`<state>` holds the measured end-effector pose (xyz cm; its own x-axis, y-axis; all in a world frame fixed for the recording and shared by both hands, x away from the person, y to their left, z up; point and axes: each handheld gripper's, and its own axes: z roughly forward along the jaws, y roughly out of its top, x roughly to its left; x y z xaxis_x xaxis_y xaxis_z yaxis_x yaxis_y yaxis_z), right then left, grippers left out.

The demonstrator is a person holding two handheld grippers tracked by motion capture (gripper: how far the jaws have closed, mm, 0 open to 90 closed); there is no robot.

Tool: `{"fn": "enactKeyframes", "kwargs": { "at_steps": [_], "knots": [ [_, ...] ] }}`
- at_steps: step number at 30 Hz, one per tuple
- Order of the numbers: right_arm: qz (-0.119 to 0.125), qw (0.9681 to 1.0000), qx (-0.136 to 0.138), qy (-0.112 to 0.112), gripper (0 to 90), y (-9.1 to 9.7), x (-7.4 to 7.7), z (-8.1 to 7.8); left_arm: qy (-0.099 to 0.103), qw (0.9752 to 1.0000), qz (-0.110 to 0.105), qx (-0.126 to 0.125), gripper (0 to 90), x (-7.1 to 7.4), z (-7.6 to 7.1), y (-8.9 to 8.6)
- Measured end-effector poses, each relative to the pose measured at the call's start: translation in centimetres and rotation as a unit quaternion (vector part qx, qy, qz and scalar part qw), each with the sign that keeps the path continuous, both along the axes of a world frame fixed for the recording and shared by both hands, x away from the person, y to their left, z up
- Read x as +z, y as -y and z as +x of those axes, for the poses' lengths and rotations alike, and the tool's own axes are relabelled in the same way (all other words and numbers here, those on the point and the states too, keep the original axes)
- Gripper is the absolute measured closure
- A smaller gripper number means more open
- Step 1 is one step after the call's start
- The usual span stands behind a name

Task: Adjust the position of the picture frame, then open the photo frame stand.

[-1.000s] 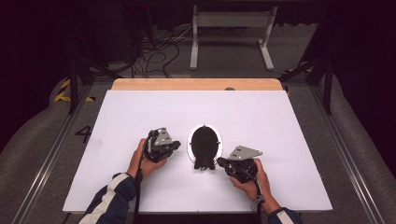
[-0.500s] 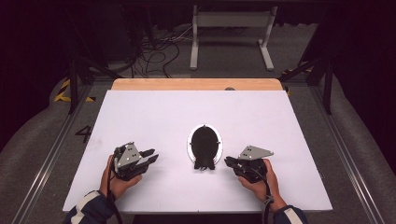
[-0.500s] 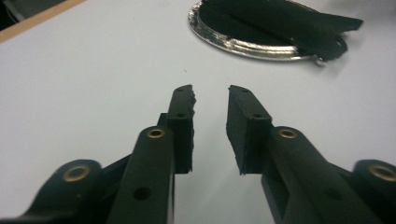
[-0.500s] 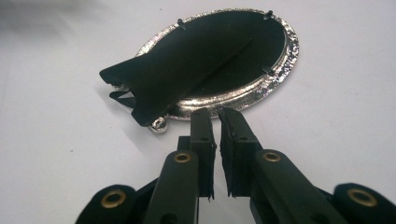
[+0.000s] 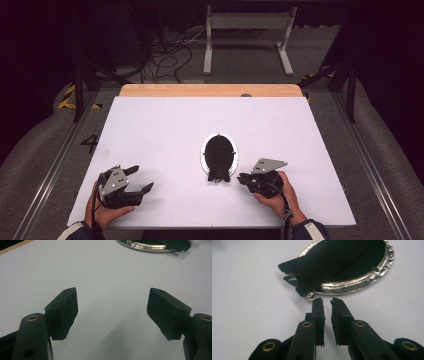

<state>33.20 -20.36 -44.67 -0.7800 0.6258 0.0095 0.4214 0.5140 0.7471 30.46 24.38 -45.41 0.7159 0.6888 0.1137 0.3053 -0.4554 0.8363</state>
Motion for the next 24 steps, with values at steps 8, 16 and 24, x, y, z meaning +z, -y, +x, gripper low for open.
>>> {"fn": "enactKeyframes", "kwargs": {
  "at_steps": [8,16,24],
  "knots": [
    [-0.004,0.9998,0.006,-0.020,73.6,-0.8,-0.4,0.1,-0.011,0.9997,0.005,0.021,17.3,-0.4,0.4,-0.2],
    [-0.019,0.9992,0.017,-0.032,71.2,-1.5,-0.7,-0.2,-0.006,0.9997,0.022,0.011,17.5,-0.3,0.5,0.4],
    [-0.026,0.9989,0.017,-0.035,69.1,-2.3,-0.6,0.1,-0.017,0.9993,0.033,0.003,17.5,-0.7,0.5,0.6]
  ]
}}
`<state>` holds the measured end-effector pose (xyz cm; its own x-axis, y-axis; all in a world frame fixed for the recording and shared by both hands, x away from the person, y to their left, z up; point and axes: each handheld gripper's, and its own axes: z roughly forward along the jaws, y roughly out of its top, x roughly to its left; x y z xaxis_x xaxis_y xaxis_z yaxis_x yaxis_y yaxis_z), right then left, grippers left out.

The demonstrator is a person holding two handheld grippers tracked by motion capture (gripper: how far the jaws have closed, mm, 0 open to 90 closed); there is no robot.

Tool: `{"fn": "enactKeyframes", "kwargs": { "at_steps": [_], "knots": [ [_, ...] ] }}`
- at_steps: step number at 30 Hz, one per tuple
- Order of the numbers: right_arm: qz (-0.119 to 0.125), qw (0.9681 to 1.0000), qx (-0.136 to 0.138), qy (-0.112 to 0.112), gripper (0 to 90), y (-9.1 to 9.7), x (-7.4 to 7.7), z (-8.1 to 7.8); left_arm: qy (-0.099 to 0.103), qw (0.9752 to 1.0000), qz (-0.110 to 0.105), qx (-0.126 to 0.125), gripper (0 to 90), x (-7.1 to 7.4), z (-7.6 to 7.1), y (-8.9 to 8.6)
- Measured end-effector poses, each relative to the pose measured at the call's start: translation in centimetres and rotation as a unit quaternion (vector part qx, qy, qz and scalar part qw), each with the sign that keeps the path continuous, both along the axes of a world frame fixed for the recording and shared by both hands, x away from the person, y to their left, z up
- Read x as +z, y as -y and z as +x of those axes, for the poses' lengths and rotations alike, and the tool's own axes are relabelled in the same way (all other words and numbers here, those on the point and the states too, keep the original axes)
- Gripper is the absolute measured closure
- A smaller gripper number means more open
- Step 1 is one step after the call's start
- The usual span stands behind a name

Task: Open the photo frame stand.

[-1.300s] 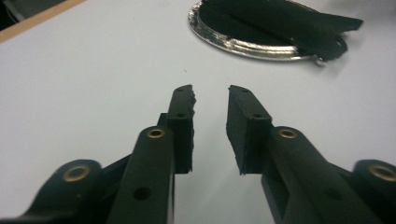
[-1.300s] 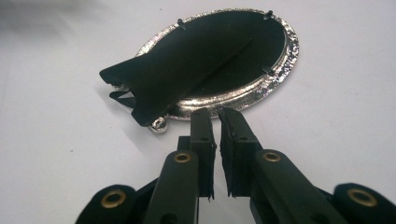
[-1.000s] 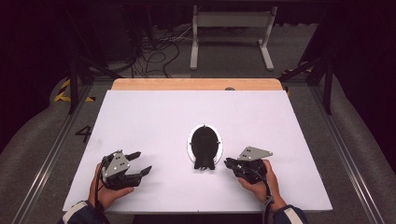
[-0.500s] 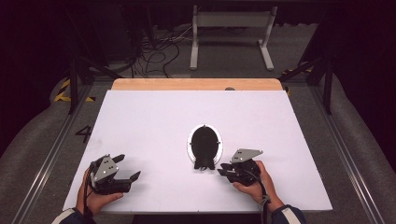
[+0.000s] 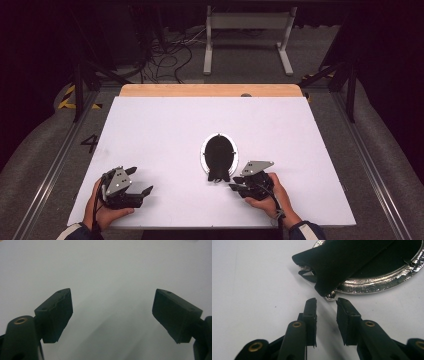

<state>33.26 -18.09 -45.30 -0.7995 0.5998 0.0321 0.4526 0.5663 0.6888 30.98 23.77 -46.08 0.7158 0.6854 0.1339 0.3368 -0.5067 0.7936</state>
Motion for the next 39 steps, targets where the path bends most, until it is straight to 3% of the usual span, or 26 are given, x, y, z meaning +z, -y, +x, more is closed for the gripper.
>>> {"fn": "enactKeyframes", "kwargs": {
  "at_steps": [6,14,18,25,32,39],
  "knots": [
    [-0.021,0.9998,-0.003,-0.006,69.4,-0.7,0.3,0.6,-0.004,1.0000,0.005,-0.003,17.4,-0.1,0.0,0.2],
    [-0.038,0.9990,0.005,-0.023,68.1,-1.5,0.6,1.3,-0.004,0.9999,0.005,0.010,16.3,-0.2,0.3,0.0],
    [-0.015,0.9993,0.004,-0.034,68.4,-1.3,0.5,1.6,-0.001,0.9999,-0.005,0.016,16.9,-0.2,0.3,-0.1],
    [0.035,0.9971,-0.005,-0.068,65.5,-0.8,0.2,2.2,-0.005,0.9998,0.000,0.017,17.0,-0.3,0.4,0.1],
    [0.088,0.9895,-0.013,-0.114,61.2,-0.8,-0.1,3.2,-0.006,0.9998,0.004,0.016,17.2,-0.4,0.4,0.1],
    [0.152,0.9731,-0.033,-0.171,56.4,0.0,-0.7,3.9,-0.011,0.9998,0.011,0.011,17.6,-0.5,0.5,0.2]
  ]
}}
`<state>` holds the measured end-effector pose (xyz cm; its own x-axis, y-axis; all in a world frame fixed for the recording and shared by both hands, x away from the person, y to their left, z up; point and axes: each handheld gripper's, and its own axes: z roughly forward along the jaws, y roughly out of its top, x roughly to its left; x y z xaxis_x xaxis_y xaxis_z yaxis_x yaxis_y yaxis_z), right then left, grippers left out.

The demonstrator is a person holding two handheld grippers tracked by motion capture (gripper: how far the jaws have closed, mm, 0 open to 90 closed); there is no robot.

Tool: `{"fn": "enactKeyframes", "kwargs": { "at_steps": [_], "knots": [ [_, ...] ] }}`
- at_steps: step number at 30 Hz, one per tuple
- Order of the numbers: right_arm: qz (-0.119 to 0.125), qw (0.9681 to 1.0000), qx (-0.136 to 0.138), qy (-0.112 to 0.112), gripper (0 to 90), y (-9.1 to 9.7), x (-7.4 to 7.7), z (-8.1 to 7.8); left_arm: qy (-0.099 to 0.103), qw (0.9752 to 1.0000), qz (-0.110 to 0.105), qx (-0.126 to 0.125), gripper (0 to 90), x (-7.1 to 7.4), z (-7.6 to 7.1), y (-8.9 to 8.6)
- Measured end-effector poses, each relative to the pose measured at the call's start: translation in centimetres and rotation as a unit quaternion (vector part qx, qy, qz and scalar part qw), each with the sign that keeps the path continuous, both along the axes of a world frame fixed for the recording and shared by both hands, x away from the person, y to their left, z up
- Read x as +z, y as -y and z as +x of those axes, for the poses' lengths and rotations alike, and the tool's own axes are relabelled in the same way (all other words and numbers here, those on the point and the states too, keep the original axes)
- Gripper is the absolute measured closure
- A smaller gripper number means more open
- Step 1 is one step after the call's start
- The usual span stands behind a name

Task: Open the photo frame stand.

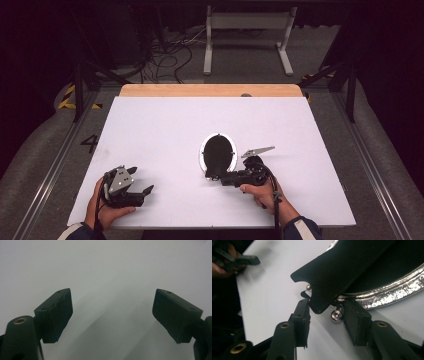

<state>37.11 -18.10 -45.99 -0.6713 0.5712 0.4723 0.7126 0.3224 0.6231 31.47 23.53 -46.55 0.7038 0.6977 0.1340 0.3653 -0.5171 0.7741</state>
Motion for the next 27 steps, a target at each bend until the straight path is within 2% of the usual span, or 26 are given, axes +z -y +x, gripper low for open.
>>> {"fn": "enactKeyframes", "kwargs": {
  "at_steps": [1,3,4,9,12,15,20,22,24,26,27],
  "knots": [
    [0.000,1.0000,0.000,0.000,56.4,0.0,0.0,0.0,0.000,1.0000,0.000,0.000,17.9,0.0,0.0,0.0],
    [0.025,0.9993,-0.004,-0.027,54.5,0.4,-0.3,0.4,-0.002,1.0000,0.003,-0.001,17.9,-0.1,0.0,0.1],
    [0.030,0.9989,-0.004,-0.034,53.9,0.5,-0.3,0.5,-0.003,1.0000,0.004,-0.002,17.9,-0.1,0.0,0.2],
    [0.036,0.9984,-0.012,-0.042,50.9,0.3,-0.1,0.6,-0.007,0.9999,0.006,-0.004,17.9,-0.2,0.1,0.2],
    [0.056,0.9963,-0.026,-0.059,49.4,0.3,-0.2,0.8,-0.007,0.9999,0.009,-0.006,17.8,-0.2,0.1,0.3],
    [0.071,0.9951,-0.024,-0.064,46.2,0.4,-0.3,0.8,-0.007,0.9998,0.013,-0.010,17.8,-0.3,0.1,0.3],
    [0.084,0.9929,-0.039,-0.075,52.9,0.5,-0.4,1.0,-0.013,0.9998,0.015,-0.009,17.8,-0.4,0.2,0.6],
    [0.086,0.9926,-0.045,-0.073,54.6,0.4,-0.4,1.1,-0.013,0.9997,0.016,-0.011,17.8,-0.4,0.3,0.7],
    [0.092,0.9904,-0.063,-0.081,59.7,0.4,-0.6,1.3,-0.016,0.9997,0.006,-0.016,17.8,-0.3,0.6,1.0],
    [0.108,0.9876,-0.071,-0.090,60.3,0.5,-0.7,1.5,-0.015,0.9996,-0.001,-0.022,17.7,0.0,1.1,1.6],
    [0.110,0.9873,-0.071,-0.090,60.1,0.5,-0.8,1.6,-0.014,0.9996,-0.007,-0.025,17.6,0.2,1.3,1.9]
  ]
}}
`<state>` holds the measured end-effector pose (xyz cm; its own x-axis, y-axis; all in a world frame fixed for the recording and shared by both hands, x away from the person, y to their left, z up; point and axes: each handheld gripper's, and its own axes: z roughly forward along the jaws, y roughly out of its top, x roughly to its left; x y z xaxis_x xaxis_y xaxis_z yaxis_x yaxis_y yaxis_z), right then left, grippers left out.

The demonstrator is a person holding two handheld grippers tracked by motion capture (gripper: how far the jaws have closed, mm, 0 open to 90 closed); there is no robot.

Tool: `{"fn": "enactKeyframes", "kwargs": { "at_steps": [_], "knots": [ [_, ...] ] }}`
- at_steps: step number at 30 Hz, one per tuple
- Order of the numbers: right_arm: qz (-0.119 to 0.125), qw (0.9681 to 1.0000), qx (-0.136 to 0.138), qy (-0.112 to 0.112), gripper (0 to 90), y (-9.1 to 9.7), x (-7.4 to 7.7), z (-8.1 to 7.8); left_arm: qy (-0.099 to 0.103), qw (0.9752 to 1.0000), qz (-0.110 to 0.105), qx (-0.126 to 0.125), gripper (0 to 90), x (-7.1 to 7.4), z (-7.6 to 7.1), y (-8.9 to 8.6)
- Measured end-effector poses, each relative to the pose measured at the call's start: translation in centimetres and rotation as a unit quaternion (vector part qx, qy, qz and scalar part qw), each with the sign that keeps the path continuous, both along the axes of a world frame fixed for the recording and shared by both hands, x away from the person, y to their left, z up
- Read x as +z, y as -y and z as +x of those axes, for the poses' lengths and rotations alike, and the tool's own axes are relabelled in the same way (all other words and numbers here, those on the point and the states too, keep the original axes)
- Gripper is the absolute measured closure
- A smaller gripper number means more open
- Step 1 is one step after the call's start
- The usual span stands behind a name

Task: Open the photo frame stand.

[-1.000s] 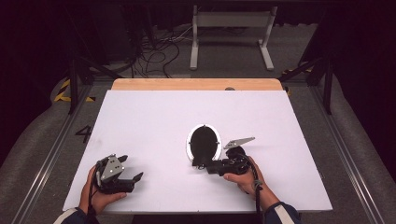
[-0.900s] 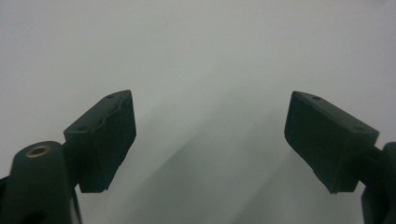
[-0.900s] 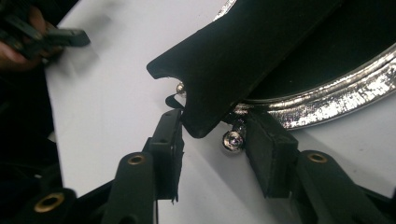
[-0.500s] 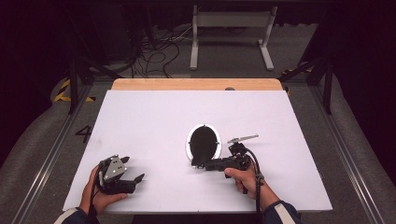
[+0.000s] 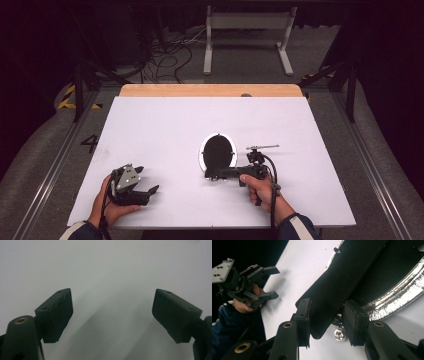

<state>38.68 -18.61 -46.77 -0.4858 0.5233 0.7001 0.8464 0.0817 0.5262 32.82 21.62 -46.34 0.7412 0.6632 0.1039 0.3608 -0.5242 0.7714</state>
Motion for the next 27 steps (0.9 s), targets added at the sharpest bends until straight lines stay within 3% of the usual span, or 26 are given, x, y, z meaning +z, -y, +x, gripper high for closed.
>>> {"fn": "enactKeyframes", "kwargs": {
  "at_steps": [5,10,12,14,19,21,25,27],
  "knots": [
    [0.011,0.9999,-0.008,-0.003,59.3,-0.1,0.0,0.3,-0.003,0.9995,-0.016,-0.027,19.0,0.7,1.7,1.9],
    [0.020,0.9997,-0.011,0.003,59.5,-0.2,-0.2,0.6,-0.023,0.9983,-0.034,-0.041,19.8,1.0,4.4,3.7],
    [0.014,0.9998,-0.008,0.009,60.2,-0.3,-0.2,0.7,-0.036,0.9980,-0.033,-0.039,20.9,1.1,5.5,4.6],
    [0.011,0.9998,-0.009,0.012,60.5,-0.3,-0.1,0.6,-0.029,0.9984,-0.023,-0.042,20.4,1.4,6.4,5.3],
    [-0.006,0.9993,-0.004,0.036,61.4,-0.5,0.0,0.3,-0.060,0.9950,-0.059,-0.053,18.6,1.5,8.6,6.3],
    [-0.015,0.9986,0.001,0.051,62.0,-0.5,-0.2,0.3,-0.062,0.9947,-0.060,-0.056,18.0,1.4,9.1,6.7],
    [-0.027,0.9979,0.006,0.059,62.6,-0.6,-0.1,0.2,-0.067,0.9947,-0.057,-0.053,20.5,0.9,9.5,7.3],
    [-0.027,0.9976,0.007,0.063,62.7,-0.6,-0.2,0.3,-0.090,0.9931,-0.056,-0.051,21.4,0.4,10.1,7.7]
  ]
}}
